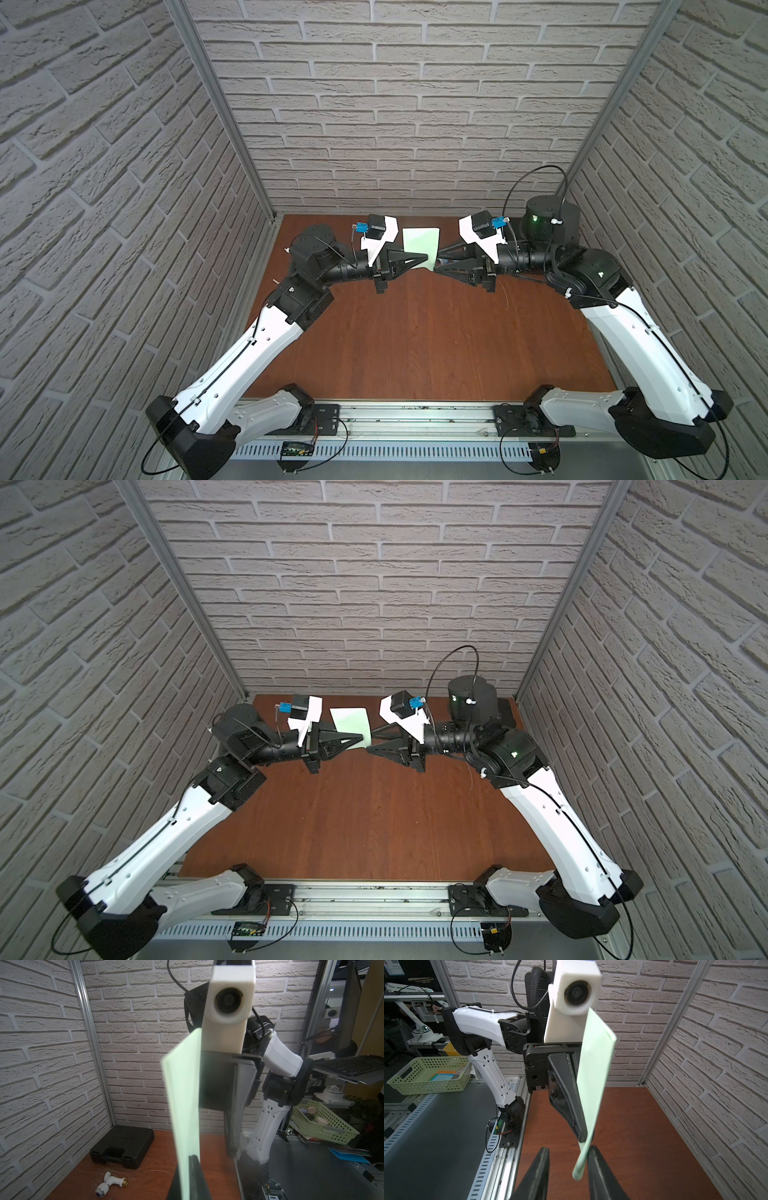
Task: Fold the square paper along the opposite sides
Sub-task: Smooth out the paper.
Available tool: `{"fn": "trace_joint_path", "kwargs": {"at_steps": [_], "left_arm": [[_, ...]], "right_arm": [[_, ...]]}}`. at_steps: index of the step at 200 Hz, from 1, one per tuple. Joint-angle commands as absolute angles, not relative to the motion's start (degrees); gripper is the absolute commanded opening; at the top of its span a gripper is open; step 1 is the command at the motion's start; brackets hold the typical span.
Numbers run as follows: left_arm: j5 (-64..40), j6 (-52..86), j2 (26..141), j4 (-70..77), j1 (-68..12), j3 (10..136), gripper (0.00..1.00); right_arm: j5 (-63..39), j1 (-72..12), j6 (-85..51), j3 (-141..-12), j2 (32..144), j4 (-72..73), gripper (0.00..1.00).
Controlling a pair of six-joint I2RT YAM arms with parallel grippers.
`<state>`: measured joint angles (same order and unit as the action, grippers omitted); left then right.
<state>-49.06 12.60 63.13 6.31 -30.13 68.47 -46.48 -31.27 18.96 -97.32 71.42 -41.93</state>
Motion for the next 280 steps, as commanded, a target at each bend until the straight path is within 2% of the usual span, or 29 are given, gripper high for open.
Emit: {"fn": "trace_joint_path", "kwargs": {"at_steps": [1, 97, 173, 208, 228, 242, 280], "left_arm": [[-48.83, 11.93, 62.09, 7.74, -29.66, 69.74, 0.0], [-50.26, 13.21, 61.62, 9.39, -29.64, 68.75, 0.0], [-50.19, 12.92, 61.0, 9.14, -29.61, 68.34, 0.0], [-49.93, 12.83, 61.06, 9.1, -29.58, 68.46, 0.0], [-49.75, 12.74, 61.08, 9.04, -29.56, 68.62, 0.0], [-49.66, 12.67, 61.0, 9.05, -29.59, 68.71, 0.0], [-49.66, 12.75, 61.04, 8.98, -29.6, 69.08, 0.0]], "right_arm": [[-47.81, -31.24, 19.69, -98.43, 70.4, -41.57, 0.33], [-45.53, -31.28, 17.85, -99.48, 72.93, -39.56, 0.32], [-45.97, -31.27, 17.13, -99.52, 73.34, -38.59, 0.03], [-46.65, -31.29, 17.13, -98.99, 73.27, -38.72, 0.03], [-47.47, -31.29, 17.08, -98.41, 73.13, -38.71, 0.21], [-47.82, -31.29, 16.91, -97.65, 73.23, -38.44, 0.26], [-48.77, -31.26, 16.52, -96.61, 73.66, -37.91, 0.24]]}}
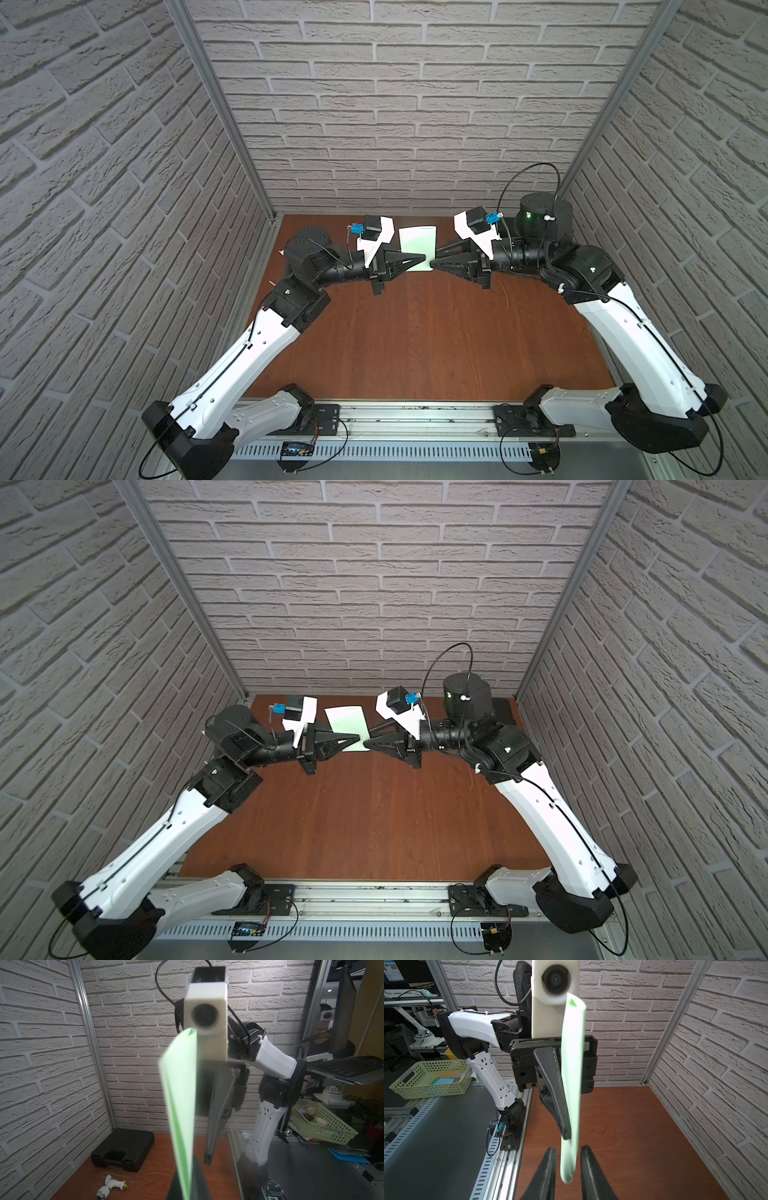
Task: Fold the square paper along the opposite sides
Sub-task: Smooth out the paper.
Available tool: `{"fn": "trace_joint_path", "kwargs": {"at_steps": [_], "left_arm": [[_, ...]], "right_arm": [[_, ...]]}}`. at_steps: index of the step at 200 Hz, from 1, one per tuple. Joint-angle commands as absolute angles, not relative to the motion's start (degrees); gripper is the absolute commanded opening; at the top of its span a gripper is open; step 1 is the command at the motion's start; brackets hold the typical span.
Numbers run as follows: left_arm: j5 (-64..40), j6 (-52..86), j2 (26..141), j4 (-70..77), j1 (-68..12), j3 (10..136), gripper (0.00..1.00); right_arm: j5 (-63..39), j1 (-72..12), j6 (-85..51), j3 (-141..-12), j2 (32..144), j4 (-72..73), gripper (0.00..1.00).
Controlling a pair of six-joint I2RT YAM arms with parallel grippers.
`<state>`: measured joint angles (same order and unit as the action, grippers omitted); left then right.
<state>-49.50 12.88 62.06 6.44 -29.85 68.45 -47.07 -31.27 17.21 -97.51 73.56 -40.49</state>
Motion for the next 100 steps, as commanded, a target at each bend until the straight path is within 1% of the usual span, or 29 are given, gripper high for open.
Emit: {"fn": "trace_joint_path", "kwargs": {"at_steps": [1, 10, 19, 23, 30, 65, 71, 87, 91, 100], "left_arm": [[-49.66, 12.7, 61.06, 8.97, -29.57, 69.17, 0.0], [-49.66, 12.67, 61.09, 9.03, -29.57, 69.26, 0.0], [-49.58, 12.66, 61.0, 8.93, -29.56, 69.35, 0.0], [-49.57, 12.66, 61.06, 8.88, -29.55, 69.32, 0.0], [-49.49, 12.62, 60.96, 8.88, -29.55, 69.34, 0.0], [-49.08, 12.3, 60.74, 8.75, -29.5, 69.34, 0.0], [-49.04, 12.23, 60.76, 8.62, -29.5, 69.43, 0.0], [-48.95, 12.06, 60.82, 8.46, -29.52, 69.69, 0.0], [-48.95, 12.09, 60.87, 8.46, -29.5, 69.74, 0.0], [-48.96, 12.13, 60.85, 8.36, -29.44, 69.85, 0.0]], "right_arm": [[-48.82, -31.28, 16.52, -96.6, 73.7, -37.94, 0.24], [-49.02, -31.32, 16.41, -96.53, 73.89, -37.88, 0.22], [-49.21, -31.29, 16.43, -96.52, 74.01, -37.95, 0.17], [-49.27, -31.29, 16.37, -96.54, 74.07, -37.91, 0.13], [-49.33, -31.28, 16.38, -96.53, 74.13, -37.99, 0.03], [-49.91, -31.31, 16.57, -96.0, 73.82, -38.05, 0.03], [-50.06, -31.36, 16.59, -95.84, 73.67, -38.07, 0.05], [-50.48, -31.29, 16.59, -94.99, 73.31, -38.09, 0.22], [-50.46, -31.31, 16.67, -94.75, 73.18, -37.99, 0.23], [-50.37, -31.35, 16.57, -94.08, 72.98, -37.67, 0.24]]}}
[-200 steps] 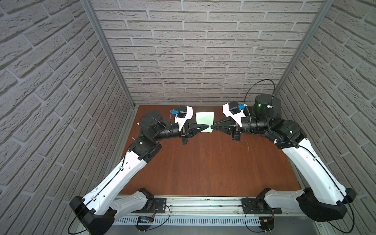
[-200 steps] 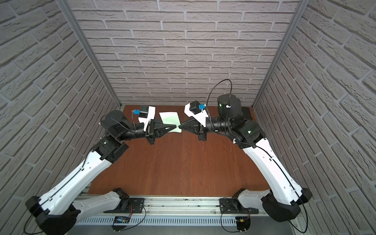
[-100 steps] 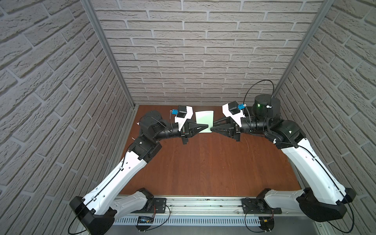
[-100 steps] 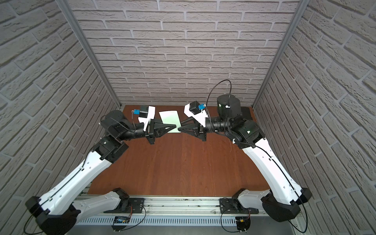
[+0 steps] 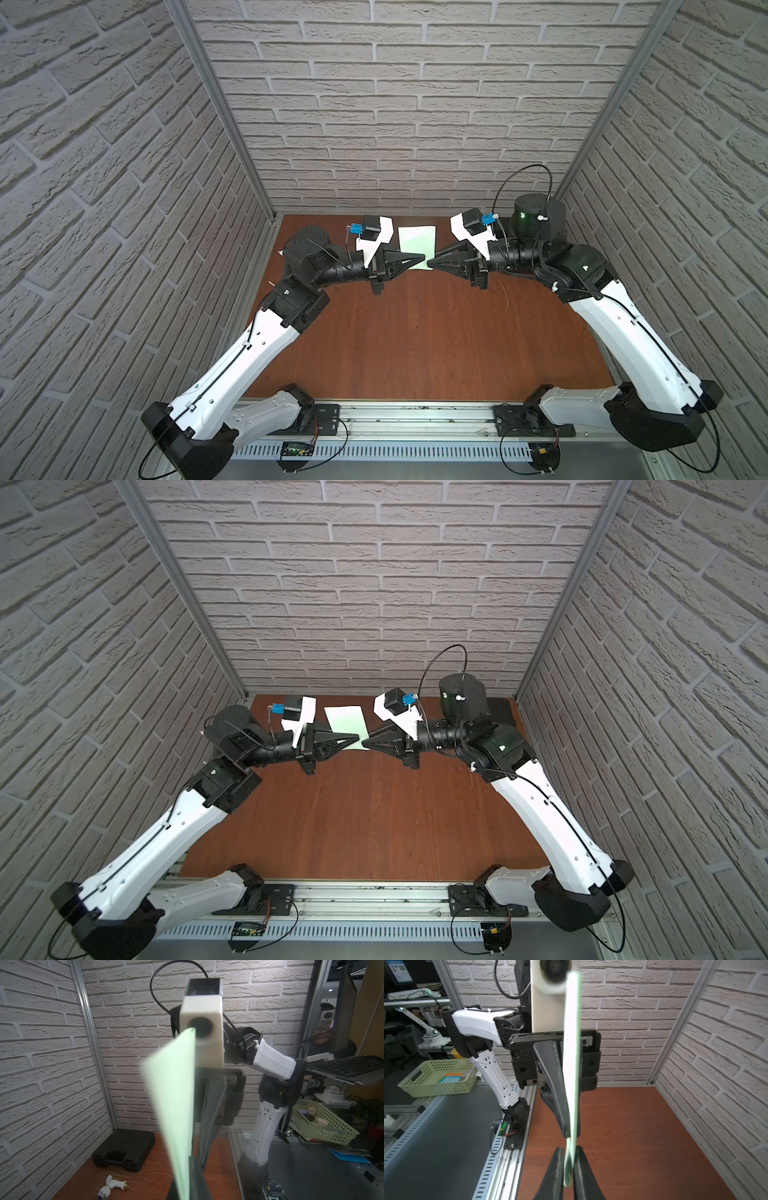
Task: Fold the square paper along the opposite sides
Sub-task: Smooth out the paper.
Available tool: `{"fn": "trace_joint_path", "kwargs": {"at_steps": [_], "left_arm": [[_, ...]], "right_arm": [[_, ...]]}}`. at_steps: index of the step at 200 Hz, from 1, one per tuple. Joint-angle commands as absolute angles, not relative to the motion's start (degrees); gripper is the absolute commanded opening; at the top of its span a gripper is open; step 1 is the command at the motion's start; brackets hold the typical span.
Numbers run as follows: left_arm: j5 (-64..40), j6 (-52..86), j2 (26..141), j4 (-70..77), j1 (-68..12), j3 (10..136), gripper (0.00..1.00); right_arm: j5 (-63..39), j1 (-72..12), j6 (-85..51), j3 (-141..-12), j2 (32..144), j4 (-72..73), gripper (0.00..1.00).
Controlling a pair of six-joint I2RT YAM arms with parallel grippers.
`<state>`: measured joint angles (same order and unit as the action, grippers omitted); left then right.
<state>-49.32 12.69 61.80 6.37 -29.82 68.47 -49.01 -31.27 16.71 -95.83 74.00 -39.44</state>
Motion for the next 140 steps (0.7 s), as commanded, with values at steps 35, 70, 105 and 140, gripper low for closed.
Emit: {"fn": "trace_joint_path", "kwargs": {"at_steps": [35, 70, 105, 140], "left_arm": [[-48.96, 12.04, 61.08, 8.31, -29.48, 70.0, 0.0], [-48.69, 11.82, 60.9, 8.04, -29.5, 69.85, 0.0], [-48.86, 11.92, 61.08, 7.75, -29.47, 69.82, 0.0], [-48.96, 12.39, 61.05, 7.78, -29.46, 68.52, 0.0]], "right_arm": [[-49.62, -31.35, 16.55, -93.33, 72.66, -37.24, 0.03], [-49.53, -31.31, 16.7, -93.09, 72.34, -37.14, 0.15], [-47.71, -31.29, 16.85, -94.02, 72.25, -36.98, 0.31], [-46.14, -31.1, 17.75, -98.66, 72.45, -38.25, 0.35]]}}
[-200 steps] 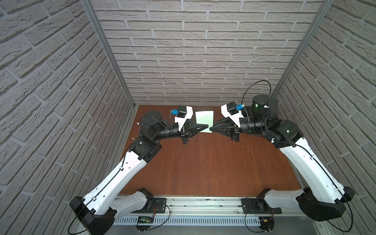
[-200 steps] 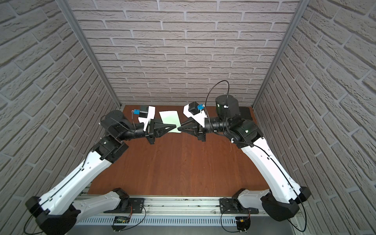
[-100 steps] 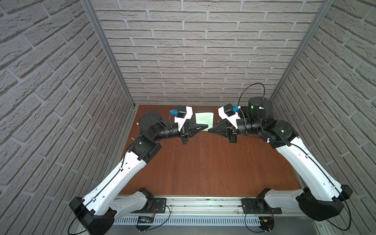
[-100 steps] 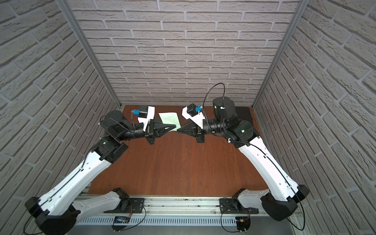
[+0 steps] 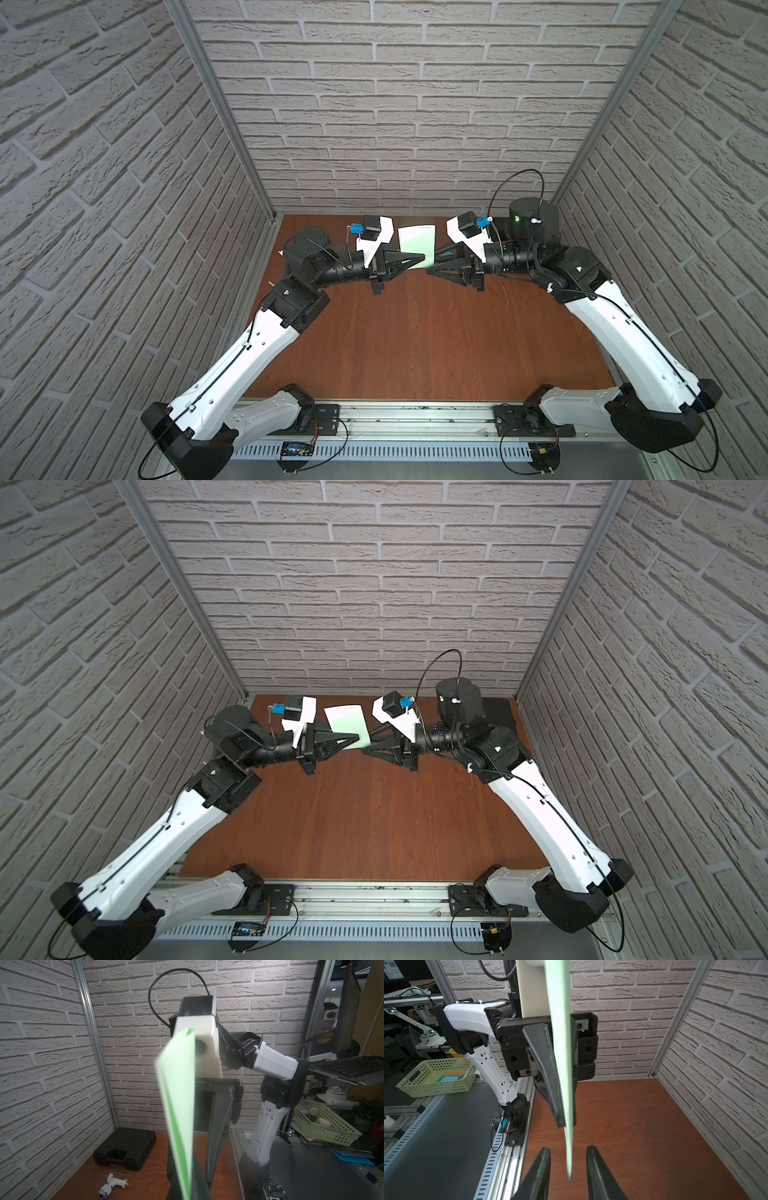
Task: Fold the square paper along the opposite sides
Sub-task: Smooth out the paper.
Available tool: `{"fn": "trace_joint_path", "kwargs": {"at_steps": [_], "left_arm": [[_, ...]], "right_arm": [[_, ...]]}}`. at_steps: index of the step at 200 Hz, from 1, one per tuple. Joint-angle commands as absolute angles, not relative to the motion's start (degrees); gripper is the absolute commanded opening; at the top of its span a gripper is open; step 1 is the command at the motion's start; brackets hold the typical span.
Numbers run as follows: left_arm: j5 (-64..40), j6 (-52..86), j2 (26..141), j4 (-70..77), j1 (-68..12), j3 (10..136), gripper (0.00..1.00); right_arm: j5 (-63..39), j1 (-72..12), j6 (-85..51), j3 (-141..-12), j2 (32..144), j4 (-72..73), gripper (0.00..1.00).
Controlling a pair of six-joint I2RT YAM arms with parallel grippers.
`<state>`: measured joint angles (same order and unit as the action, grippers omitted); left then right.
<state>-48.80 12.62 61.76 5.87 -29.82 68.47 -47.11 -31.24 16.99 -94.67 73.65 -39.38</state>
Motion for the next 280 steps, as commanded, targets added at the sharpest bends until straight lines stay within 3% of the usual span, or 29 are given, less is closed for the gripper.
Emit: {"fn": "trace_joint_path", "kwargs": {"at_steps": [1, 111, 174, 229, 234, 244, 249, 254, 260, 265, 280], "left_arm": [[-48.96, 12.39, 61.07, 7.84, -29.45, 68.45, 0.0], [-49.0, 12.77, 60.02, 9.25, -29.46, 67.38, 0.0], [-48.96, 12.76, 60.2, 9.24, -29.44, 67.5, 0.0], [-47.58, 12.52, 60.63, 9.14, -29.48, 67.25, 0.0], [-47.22, 12.64, 60.65, 9.1, -29.48, 67.04, 0.0], [-46.24, 13.05, 60.76, 9.21, -29.44, 66.36, 0.0], [-45.65, 13.7, 60.85, 9.46, -29.5, 65.81, 0.0], [-44.9, 14.44, 60.98, 10.02, -29.49, 64.93, 0.0], [-43.93, 15.58, 61.12, 10.84, -29.47, 63.79, 0.0], [-43.44, 16.63, 61.39, 11.6, -29.51, 62.62, 0.0], [-41.07, 21.23, 62.17, 13.93, -29.44, 58.77, 0.0]], "right_arm": [[-46.1, -31.11, 17.8, -98.81, 72.48, -38.29, 0.35], [-48.63, -31.02, 16.69, -101.54, 75.59, -38.71, 0.3], [-48.71, -31.02, 16.7, -101.21, 75.23, -38.41, 0.03], [-48.83, -30.98, 16.45, -99.8, 73.97, -37.57, 0.03], [-48.59, -31.02, 16.39, -99.84, 73.88, -37.76, 0.11], [-47.45, -31.03, 16.07, -99.57, 73.57, -37.89, 0.49], [-46.6, -31.03, 15.88, -99.09, 73.25, -37.79, 0.61], [-45.46, -31.02, 15.6, -98.51, 72.7, -37.56, 0.82], [-43.54, -31.02, 14.84, -97.06, 71.72, -36.45, 0.95], [-41.62, -31.03, 14.06, -95.57, 70.82, -35.19, 1.0], [-33.91, -30.94, 11.1, -90.73, 67.39, -31.17, 1.0]]}}
